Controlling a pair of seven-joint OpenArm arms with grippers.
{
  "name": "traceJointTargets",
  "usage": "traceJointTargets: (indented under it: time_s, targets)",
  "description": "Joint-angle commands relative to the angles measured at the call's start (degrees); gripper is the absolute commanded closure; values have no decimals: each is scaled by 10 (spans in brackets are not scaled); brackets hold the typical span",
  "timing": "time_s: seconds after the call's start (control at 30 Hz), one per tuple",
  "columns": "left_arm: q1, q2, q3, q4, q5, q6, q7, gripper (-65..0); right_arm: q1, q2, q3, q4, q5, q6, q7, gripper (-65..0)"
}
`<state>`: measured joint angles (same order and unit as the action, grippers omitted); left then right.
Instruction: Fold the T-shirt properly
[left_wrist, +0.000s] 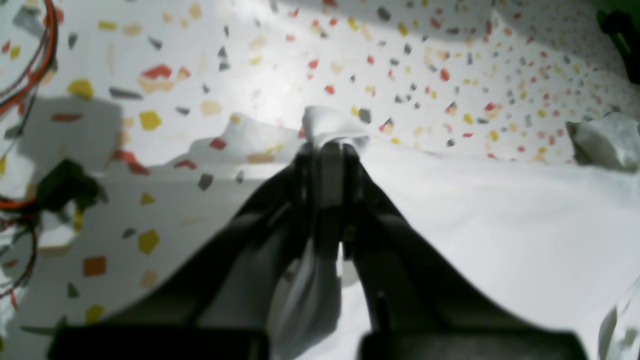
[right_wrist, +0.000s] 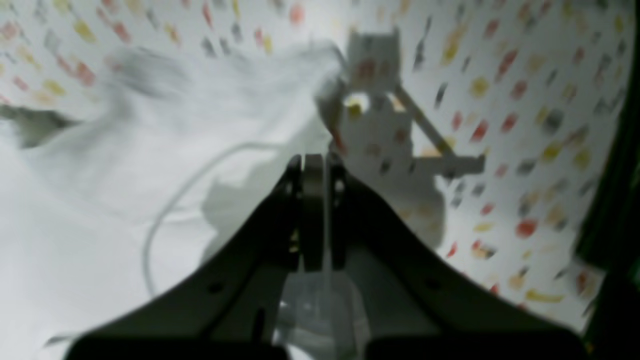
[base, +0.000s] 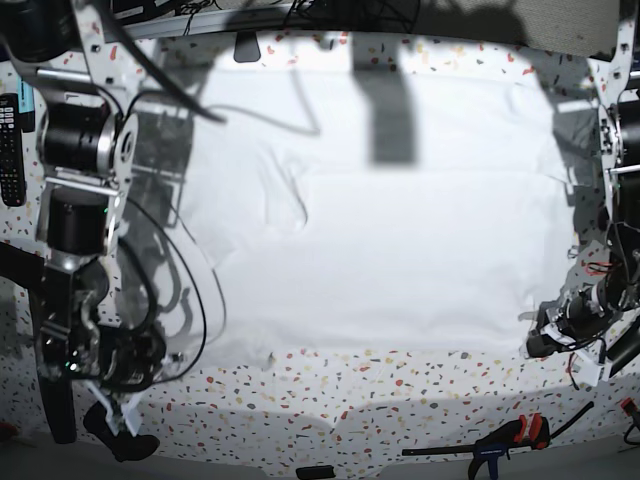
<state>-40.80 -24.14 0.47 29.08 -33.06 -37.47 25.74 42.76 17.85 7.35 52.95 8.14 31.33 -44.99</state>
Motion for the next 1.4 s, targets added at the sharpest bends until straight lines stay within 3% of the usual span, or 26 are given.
traceJointTargets:
  time_s: [0.0,0.13,0.17,0.23,0.37,0.5,0.73,0.87,1.03,1.37]
  targets:
    - [-21,-12,-1,17,-11,-3,-13,0,26,7,1,12,13,5,5,0]
    - [-21,-16,-1,38,-11,-3,12,0,32,9,1,12,17,15,-1,0]
    - [-20,-18,-1,45,-15,-3,21,0,30,9,1,12,26,28,-1,0]
    - [-20,-23,-1,55,-52,-3,48,0,27,9,1,12,35,87,7,0]
    - [-20,-42,-1,70,-148,-25,112,0,24,9,1,22,38,87,8,0]
    - [-19,-62,-1,74,-194,-25,166,0,-11,9,1,80,39,87,8,0]
    - [32,-73,-1,118,-169,-25,152,0,-124,9,1,236,39,80,3,0]
    - [96,-74,-1,208,-116,-25,113,0,-176,9,2,312,39,70,-8,0]
    - [174,-76,-5,344,-74,-25,125,0,-241,9,2,398,38,65,-53,0]
    - [327,-76,-148,507,-75,-24,137,0,-373,9,78,501,26,59,-46,0]
